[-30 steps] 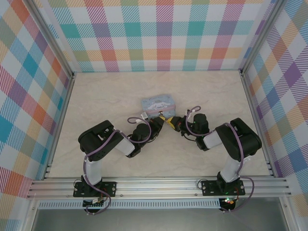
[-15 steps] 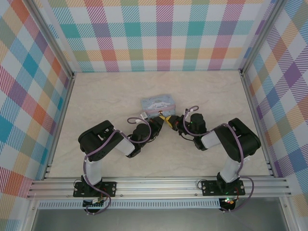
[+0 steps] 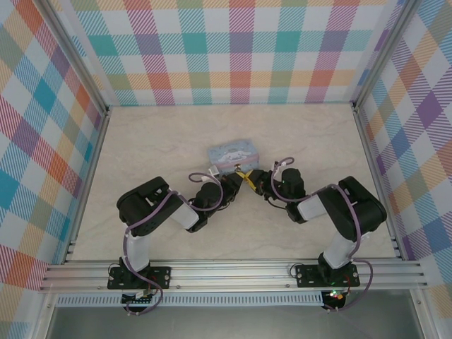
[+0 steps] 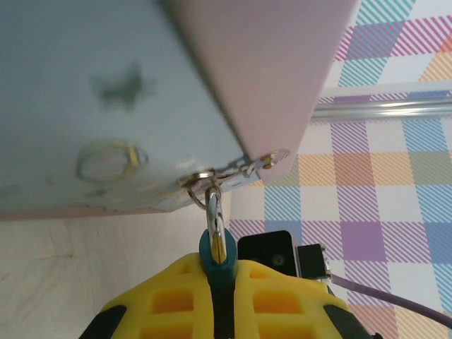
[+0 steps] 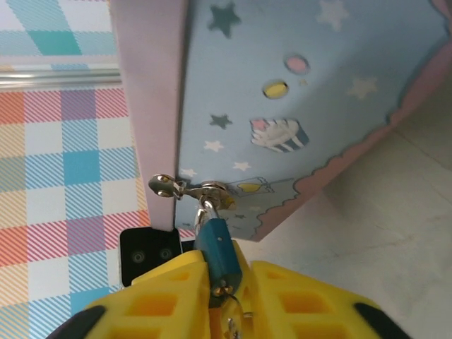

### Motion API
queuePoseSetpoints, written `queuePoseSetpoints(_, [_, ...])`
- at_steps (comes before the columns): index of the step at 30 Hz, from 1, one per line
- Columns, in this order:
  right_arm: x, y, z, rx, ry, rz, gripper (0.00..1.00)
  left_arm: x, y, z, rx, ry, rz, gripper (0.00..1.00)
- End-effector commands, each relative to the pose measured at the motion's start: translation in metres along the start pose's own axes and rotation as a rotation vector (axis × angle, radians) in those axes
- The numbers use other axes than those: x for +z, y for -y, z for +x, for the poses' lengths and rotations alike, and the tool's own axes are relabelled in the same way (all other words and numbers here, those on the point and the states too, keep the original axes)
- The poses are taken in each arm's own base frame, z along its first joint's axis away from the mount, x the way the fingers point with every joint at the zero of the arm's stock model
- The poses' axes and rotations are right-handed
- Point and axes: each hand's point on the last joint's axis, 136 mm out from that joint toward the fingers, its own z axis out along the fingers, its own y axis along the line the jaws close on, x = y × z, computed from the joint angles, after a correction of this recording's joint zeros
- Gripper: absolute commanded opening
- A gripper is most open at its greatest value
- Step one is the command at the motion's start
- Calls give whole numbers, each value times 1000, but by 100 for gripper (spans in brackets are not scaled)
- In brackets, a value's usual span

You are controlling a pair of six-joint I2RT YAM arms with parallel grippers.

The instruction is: Unlock the padlock with the key

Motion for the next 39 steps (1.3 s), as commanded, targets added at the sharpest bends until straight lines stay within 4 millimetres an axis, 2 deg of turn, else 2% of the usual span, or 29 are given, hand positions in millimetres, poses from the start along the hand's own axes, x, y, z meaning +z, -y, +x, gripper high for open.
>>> queuePoseSetpoints(1, [-19, -1, -3, -54, 32, -27, 31, 0, 12, 25, 12, -109, 42, 0])
queuePoseSetpoints(6, [-42, 17, 1, -130, 30, 29, 46, 3, 10, 21, 17, -102, 13, 0])
queuePoseSetpoints(10, [-49, 18, 7, -333, -29, 125, 56, 3, 7, 18, 19, -97, -3, 0])
queuePoseSetpoints(14, [-68, 18, 2, -572, -21, 251, 64, 4, -1, 20, 15, -111, -22, 0])
queuePoseSetpoints(21, [-87, 15, 11, -955, -30, 281, 66, 6, -10, 23, -56, -125, -46, 0])
queuePoseSetpoints(26, [-83, -1, 32, -1385, -44, 283, 66, 4, -14, 22, -93, -134, -100, 0])
queuePoseSetpoints(31, [-72, -19, 40, -1588, 16, 204, 62, 1, -10, 18, -137, -140, -117, 0])
queuePoseSetpoints(35, [-52, -31, 51, -1759, -26, 183, 62, -3, -5, 8, -161, -136, -124, 0])
queuePoseSetpoints(36, [-46, -34, 56, -1844, -54, 184, 62, -5, -4, 5, -160, -134, -130, 0])
queuePoseSetpoints(39, [-38, -35, 55, -2021, -111, 267, 63, -9, 0, -4, -158, -125, -138, 0])
